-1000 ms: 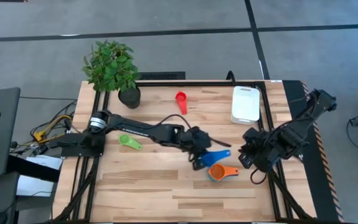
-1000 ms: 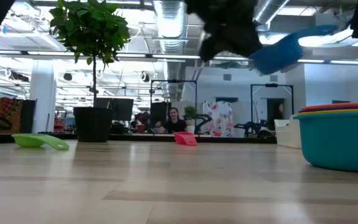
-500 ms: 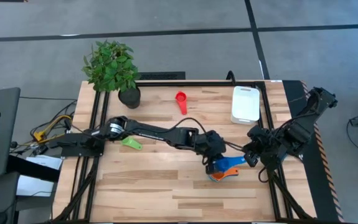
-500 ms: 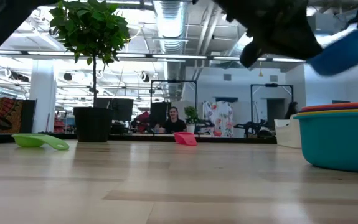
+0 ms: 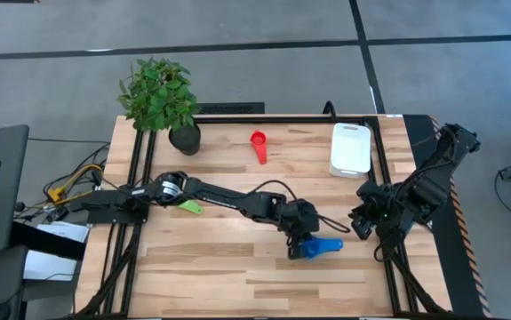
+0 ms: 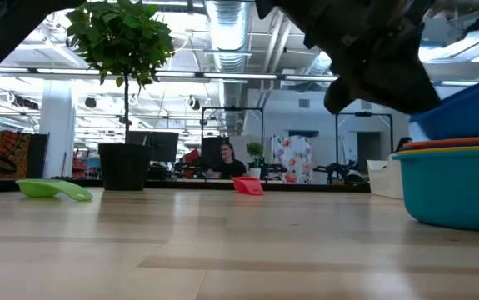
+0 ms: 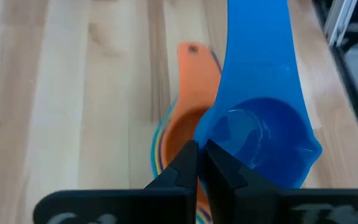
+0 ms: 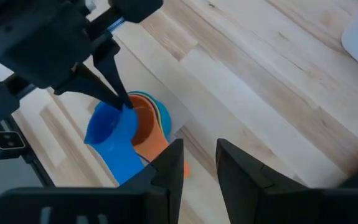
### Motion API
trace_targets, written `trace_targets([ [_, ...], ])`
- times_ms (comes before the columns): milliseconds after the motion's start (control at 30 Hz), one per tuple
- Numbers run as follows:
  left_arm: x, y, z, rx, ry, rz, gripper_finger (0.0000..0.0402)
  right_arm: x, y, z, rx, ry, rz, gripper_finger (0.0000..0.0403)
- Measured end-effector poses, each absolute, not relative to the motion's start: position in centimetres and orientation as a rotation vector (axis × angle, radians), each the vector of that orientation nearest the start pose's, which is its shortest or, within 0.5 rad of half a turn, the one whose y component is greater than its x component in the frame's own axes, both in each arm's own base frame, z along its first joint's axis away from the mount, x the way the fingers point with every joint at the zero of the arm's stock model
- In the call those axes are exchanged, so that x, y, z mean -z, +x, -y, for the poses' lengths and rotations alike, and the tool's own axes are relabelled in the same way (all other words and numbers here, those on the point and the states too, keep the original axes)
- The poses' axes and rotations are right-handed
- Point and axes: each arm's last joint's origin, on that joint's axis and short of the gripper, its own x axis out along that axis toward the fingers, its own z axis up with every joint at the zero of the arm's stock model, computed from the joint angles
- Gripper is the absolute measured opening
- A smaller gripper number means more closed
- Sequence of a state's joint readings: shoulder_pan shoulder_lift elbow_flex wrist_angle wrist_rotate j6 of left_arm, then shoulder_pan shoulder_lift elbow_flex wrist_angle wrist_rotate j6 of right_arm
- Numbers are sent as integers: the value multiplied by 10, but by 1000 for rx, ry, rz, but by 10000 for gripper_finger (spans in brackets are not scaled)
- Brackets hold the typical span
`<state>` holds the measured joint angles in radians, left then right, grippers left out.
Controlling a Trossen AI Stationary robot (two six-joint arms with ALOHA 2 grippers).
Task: Nest measuring cups in basket
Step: Stack the blue measuring cup on the orange measuring cup
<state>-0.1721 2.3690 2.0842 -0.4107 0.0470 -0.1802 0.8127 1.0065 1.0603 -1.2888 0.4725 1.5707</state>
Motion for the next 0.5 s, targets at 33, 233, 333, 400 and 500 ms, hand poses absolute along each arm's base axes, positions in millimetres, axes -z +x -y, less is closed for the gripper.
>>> trace_targets([
  [33, -213, 526, 93, 146, -127, -725, 0, -311, 113, -101, 492, 689, -908, 118],
  [233, -211, 526, 92, 132, -124, -742, 20, -311, 114, -101, 494, 696, -906, 120],
  [333, -210, 526, 92, 135, -131, -745, 47, -311, 114, -101, 501, 712, -904, 127],
  [400, -209, 525, 93, 139, -132, -756, 64, -311, 114, -101, 503, 715, -904, 134],
  [500, -207, 523, 92, 128, -145, -790, 88, -311, 114, -101, 503, 717, -904, 146],
])
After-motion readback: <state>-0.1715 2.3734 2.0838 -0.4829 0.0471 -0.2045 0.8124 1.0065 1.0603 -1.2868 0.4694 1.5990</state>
